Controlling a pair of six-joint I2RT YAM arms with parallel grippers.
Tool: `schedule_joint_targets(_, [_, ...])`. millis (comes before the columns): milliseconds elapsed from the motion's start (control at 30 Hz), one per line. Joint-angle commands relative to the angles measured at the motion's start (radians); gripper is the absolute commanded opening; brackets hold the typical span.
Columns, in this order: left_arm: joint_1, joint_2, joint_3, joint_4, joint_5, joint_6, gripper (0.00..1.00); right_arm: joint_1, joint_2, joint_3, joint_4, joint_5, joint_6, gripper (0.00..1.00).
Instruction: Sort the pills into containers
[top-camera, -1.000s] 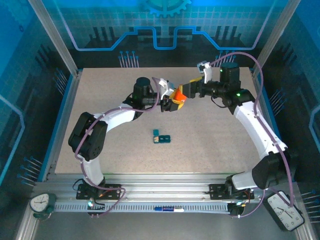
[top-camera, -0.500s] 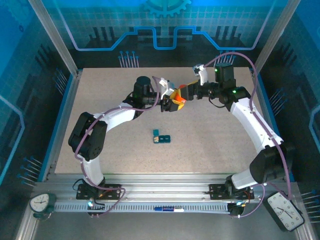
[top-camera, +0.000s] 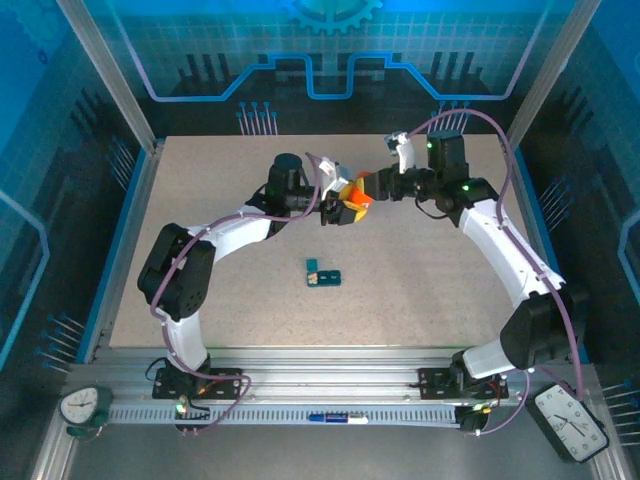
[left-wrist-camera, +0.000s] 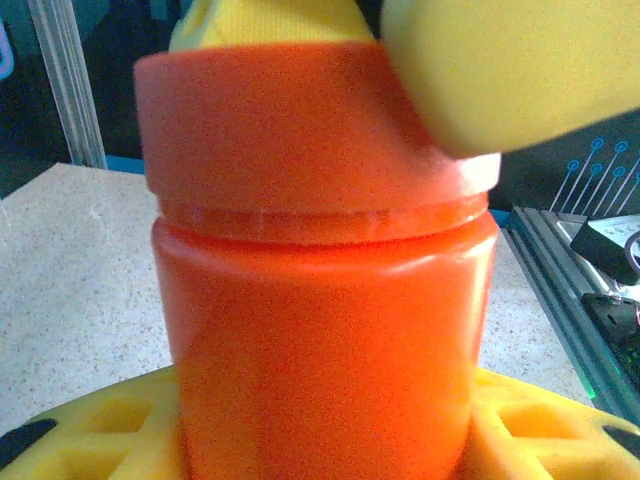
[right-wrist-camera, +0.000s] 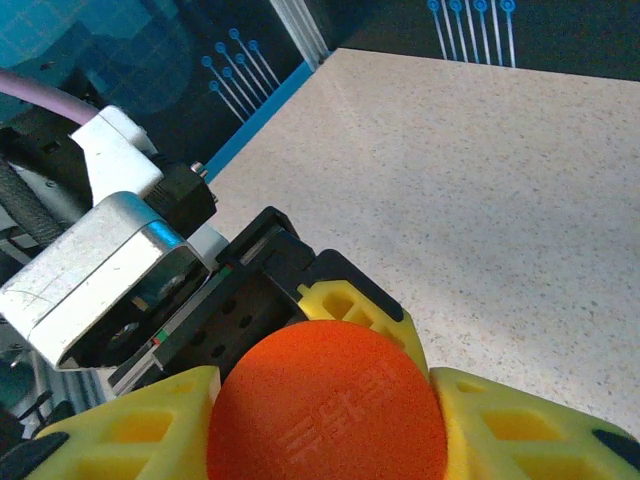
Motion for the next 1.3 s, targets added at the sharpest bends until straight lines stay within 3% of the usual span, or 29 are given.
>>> schedule_joint_targets(0, [-0.004,-0.009,0.03,0.08,0.011,-0.006,0.0,0.037,-0.034,-0.073,0.019,0.131,0.108,0.35])
schedule_joint_targets(233, [-0.011,-0.019,-0.001,0.157,-0.093,-0.004,0.0,0.156,-0.096,-0.195,0.09,0.398,0.323,0.32])
schedule_joint_targets(400, [-0.042,-0.047,-0.057,0.244,-0.243,0.047,0.0,0.218,-0.091,-0.24,0.137,0.52,0.449,0.29])
schedule_joint_targets(700, [-0.12,-0.074,-0.136,0.375,-0.457,0.198,0.0,0.231,-0.087,-0.283,0.185,0.582,0.588,0.28])
schedule_joint_targets(900, [-0.123,-0.06,-0.13,0.394,-0.476,0.183,0.0,0.229,-0.086,-0.277,0.195,0.57,0.611,0.3])
schedule_joint_targets(1033, [-0.121,-0.051,-0.126,0.381,-0.478,0.182,0.0,0.192,-0.089,-0.239,0.176,0.529,0.605,0.41])
schedule_joint_targets(1167, [-0.112,-0.046,-0.135,0.381,-0.48,0.18,0.0,0.122,-0.124,-0.192,0.157,0.453,0.585,0.68])
schedule_joint_targets(1267, [-0.106,-0.046,-0.143,0.385,-0.478,0.181,0.0,0.082,-0.167,-0.164,0.132,0.411,0.563,0.78])
